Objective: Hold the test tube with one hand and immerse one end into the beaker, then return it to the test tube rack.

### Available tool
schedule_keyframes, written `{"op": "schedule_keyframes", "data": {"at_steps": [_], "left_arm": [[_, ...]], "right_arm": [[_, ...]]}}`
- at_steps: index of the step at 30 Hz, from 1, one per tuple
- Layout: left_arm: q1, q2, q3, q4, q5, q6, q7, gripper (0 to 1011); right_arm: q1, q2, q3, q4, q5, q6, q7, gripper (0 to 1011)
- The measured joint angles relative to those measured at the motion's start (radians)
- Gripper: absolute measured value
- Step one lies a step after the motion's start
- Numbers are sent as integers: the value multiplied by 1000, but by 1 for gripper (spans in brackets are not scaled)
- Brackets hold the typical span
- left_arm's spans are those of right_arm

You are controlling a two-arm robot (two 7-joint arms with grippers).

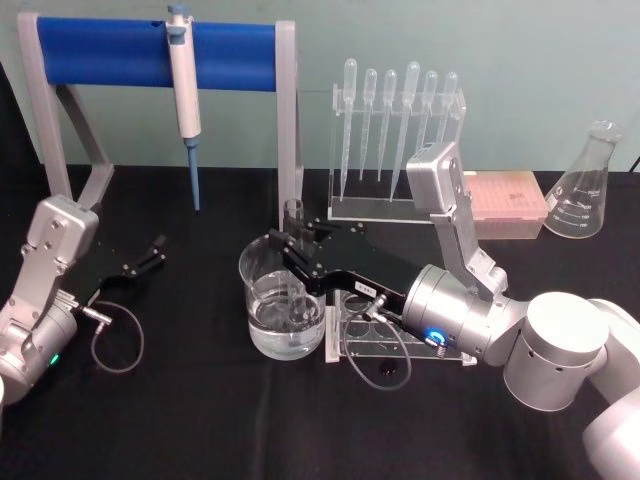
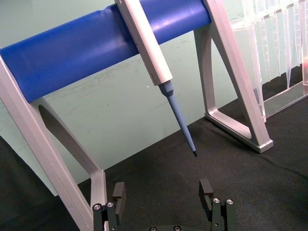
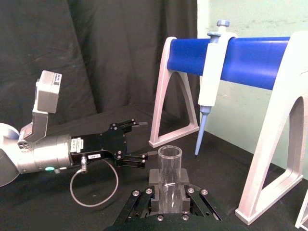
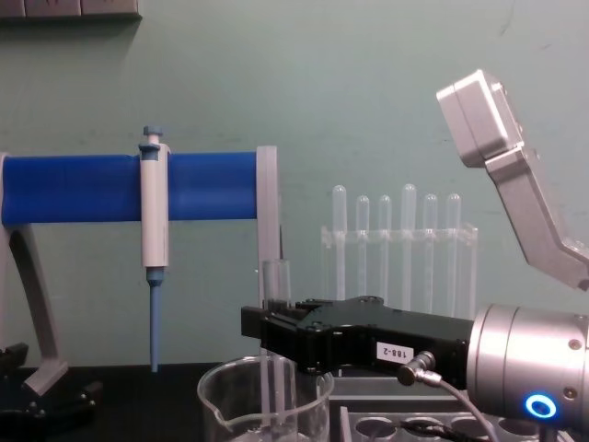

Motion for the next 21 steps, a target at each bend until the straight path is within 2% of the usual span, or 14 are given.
{"op": "schedule_keyframes", "data": {"at_steps": [21], "left_arm": [[0,0,0,0,0,0,0,1000]], "right_arm": [[0,0,0,0,0,0,0,225]]}}
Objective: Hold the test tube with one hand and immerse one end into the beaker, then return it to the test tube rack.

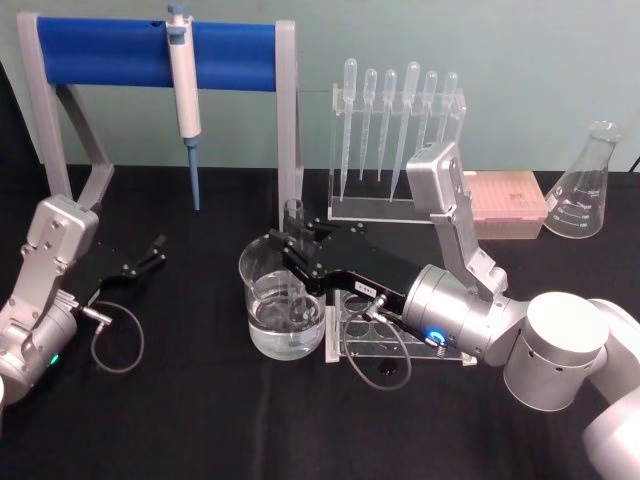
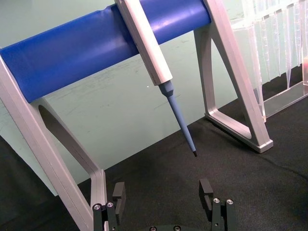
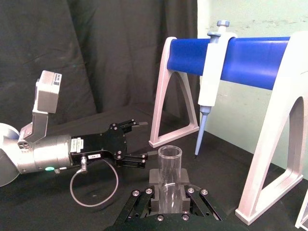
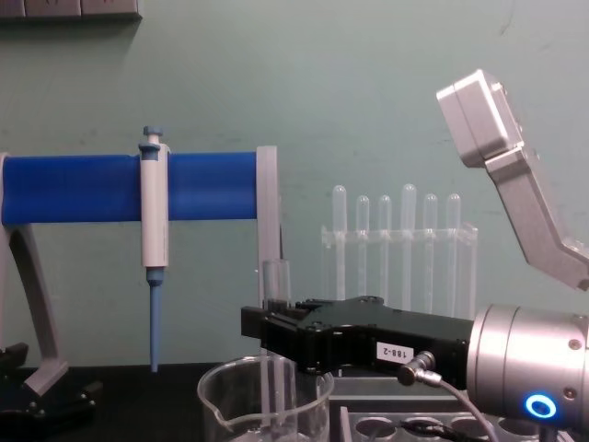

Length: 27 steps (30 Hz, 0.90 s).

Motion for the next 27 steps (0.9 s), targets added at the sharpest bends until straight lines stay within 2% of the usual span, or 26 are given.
{"op": "schedule_keyframes", "data": {"at_steps": [27], "left_arm": [[0,0,0,0,0,0,0,1000]], "right_arm": [[0,0,0,0,0,0,0,225]]}}
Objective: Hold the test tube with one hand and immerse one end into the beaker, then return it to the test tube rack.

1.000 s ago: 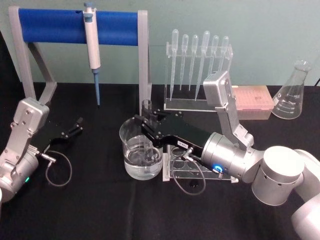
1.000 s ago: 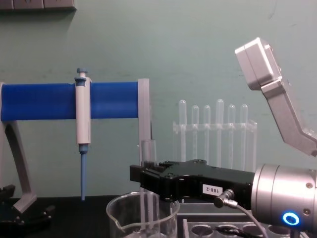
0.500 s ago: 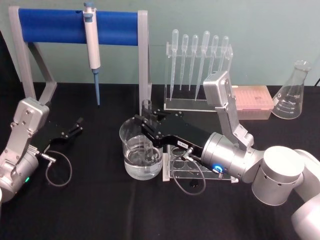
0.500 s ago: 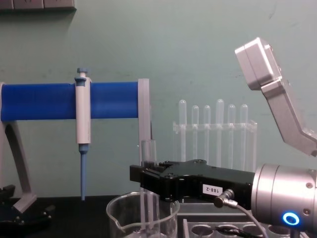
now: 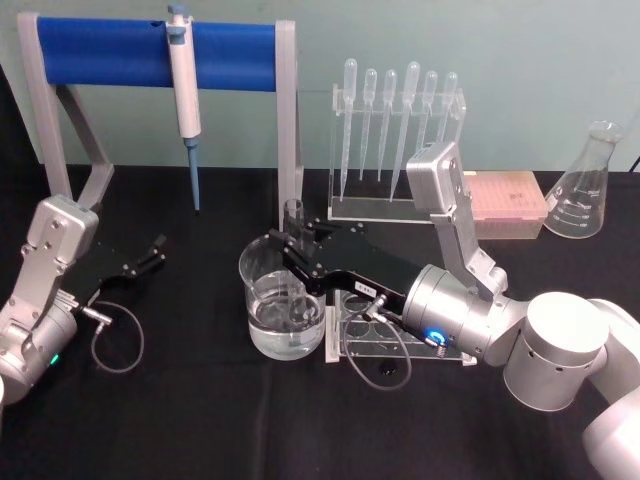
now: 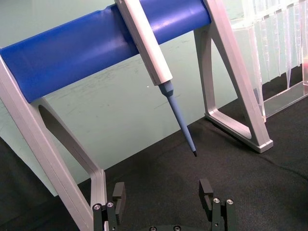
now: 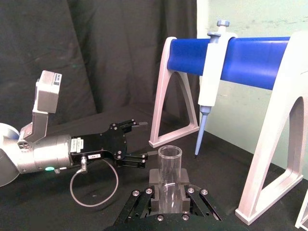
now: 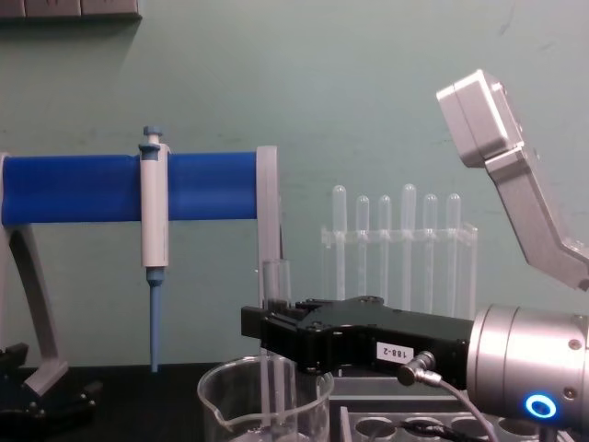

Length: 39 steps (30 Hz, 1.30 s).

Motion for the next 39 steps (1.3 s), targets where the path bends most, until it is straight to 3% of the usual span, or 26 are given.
{"op": "schedule_keyframes", "data": {"at_steps": [39], "left_arm": [[0,0,0,0,0,0,0,1000]], "right_arm": [[0,0,0,0,0,0,0,224]]}}
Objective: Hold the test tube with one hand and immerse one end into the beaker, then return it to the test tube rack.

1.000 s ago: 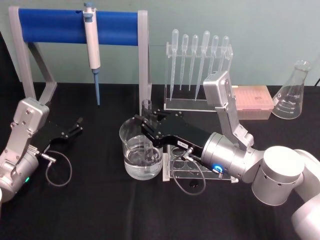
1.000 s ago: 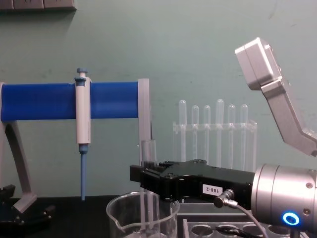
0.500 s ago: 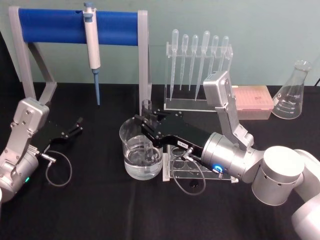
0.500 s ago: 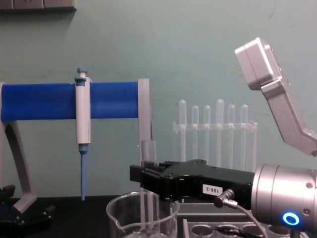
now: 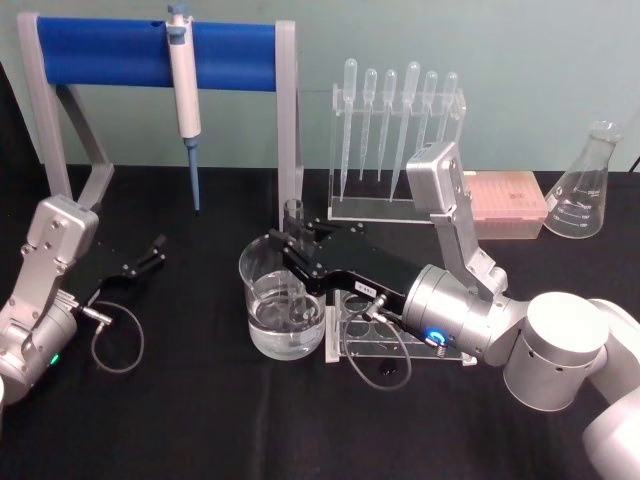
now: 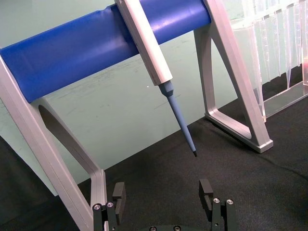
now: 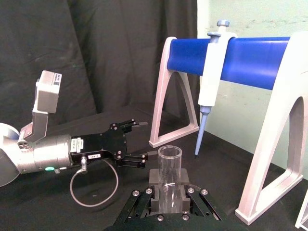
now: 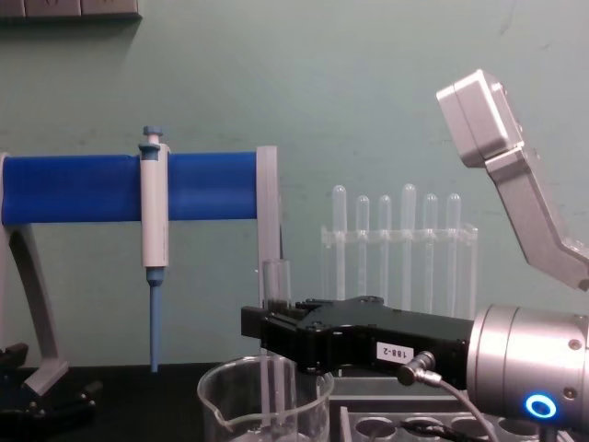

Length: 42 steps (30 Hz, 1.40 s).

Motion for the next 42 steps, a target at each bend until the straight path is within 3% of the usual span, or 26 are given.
{"op": "schedule_keyframes", "data": {"at_steps": [26,34,42], "left_arm": [[0,0,0,0,0,0,0,1000],[0,0,0,0,0,0,0,1000],[0,0,0,0,0,0,0,1000]], "right_arm": [[-2,0,10,-22,4,1,1,225],[5,31,50,-156,25,22,1,225],[8,96,112,-318,54,69,-36,225]]}}
